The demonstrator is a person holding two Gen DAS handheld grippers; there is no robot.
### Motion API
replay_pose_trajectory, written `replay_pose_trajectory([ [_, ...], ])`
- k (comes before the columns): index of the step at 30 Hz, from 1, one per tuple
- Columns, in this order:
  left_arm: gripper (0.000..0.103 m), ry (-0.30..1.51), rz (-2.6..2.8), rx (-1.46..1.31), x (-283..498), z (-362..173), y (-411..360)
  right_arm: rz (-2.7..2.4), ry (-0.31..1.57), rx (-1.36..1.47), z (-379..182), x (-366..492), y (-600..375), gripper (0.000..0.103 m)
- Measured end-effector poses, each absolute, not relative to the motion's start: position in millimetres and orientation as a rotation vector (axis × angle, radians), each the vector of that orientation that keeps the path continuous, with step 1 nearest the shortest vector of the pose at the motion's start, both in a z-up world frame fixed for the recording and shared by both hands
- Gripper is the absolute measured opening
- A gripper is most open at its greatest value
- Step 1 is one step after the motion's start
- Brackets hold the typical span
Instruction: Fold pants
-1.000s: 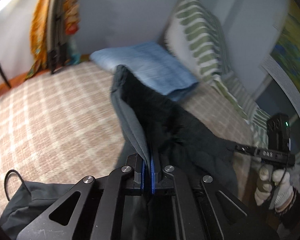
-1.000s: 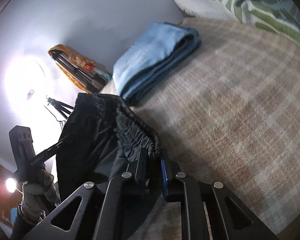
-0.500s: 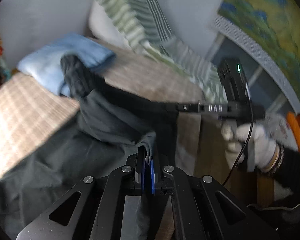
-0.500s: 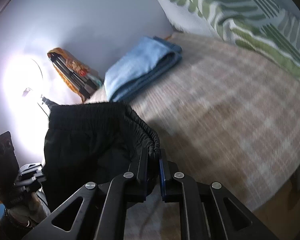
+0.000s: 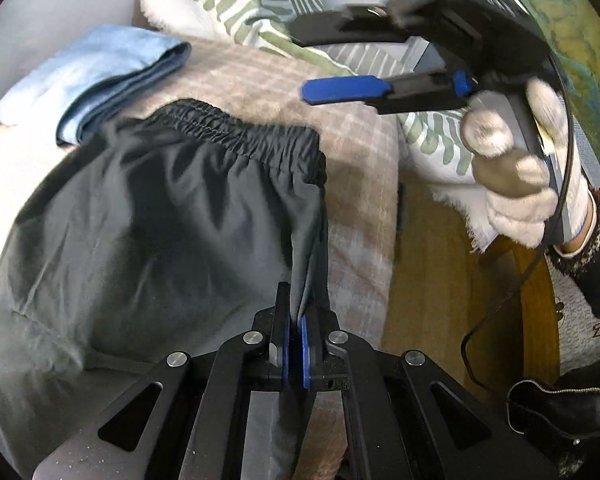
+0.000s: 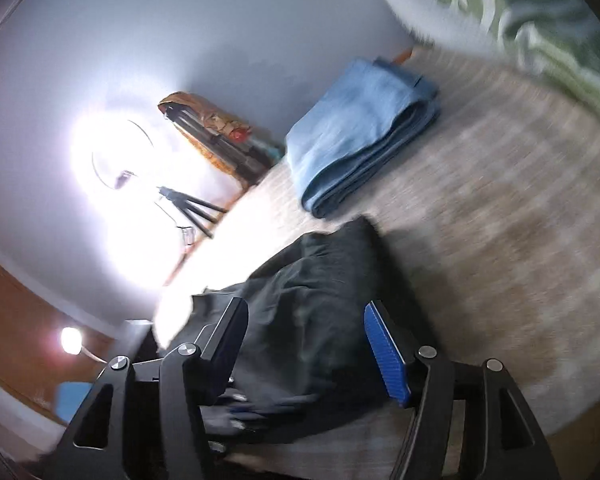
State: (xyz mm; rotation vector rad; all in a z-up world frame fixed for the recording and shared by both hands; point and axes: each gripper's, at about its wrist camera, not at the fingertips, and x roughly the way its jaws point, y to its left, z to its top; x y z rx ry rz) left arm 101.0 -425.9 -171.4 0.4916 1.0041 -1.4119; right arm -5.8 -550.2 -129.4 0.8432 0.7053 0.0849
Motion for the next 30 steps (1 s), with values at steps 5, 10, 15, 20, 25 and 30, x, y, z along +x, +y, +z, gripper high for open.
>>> replay_pose_trajectory([
  [5, 0.008, 1.022, -1.393, 0.467, 99.0, -159.1, -412.0, 0.017, 0.801, 0.832, -145.6, 14.8, -558.1, 0.063],
  [10, 0.014, 0.983, -1.351, 0.343, 110.6, -125.2, -358.5, -0.013, 0.910, 0.805, -163.8, 23.9, -554.0, 0.050],
  [15, 0.014, 0.907, -1.194, 0.295, 132.3, -100.8, -289.5, -0.051, 0.963, 0.693, -167.4, 23.3, -537.6, 0.020],
  [20, 0.014, 0.886, -0.966, 0.193, 166.0, -86.2, -198.3, -0.024, 0.925, 0.674, -147.7, 12.7, -532.2, 0.006],
  [25, 0.014, 0.858, -0.740, 0.072, 183.3, -78.5, -103.8, -0.054, 0.923, 0.658, -140.1, 0.1, -539.8, 0.006],
  [30, 0.014, 0.840, -0.498, -0.035, 171.7, -84.4, -7.2, -0.131, 1.001, 0.546, -156.0, 3.2, -531.0, 0.013],
])
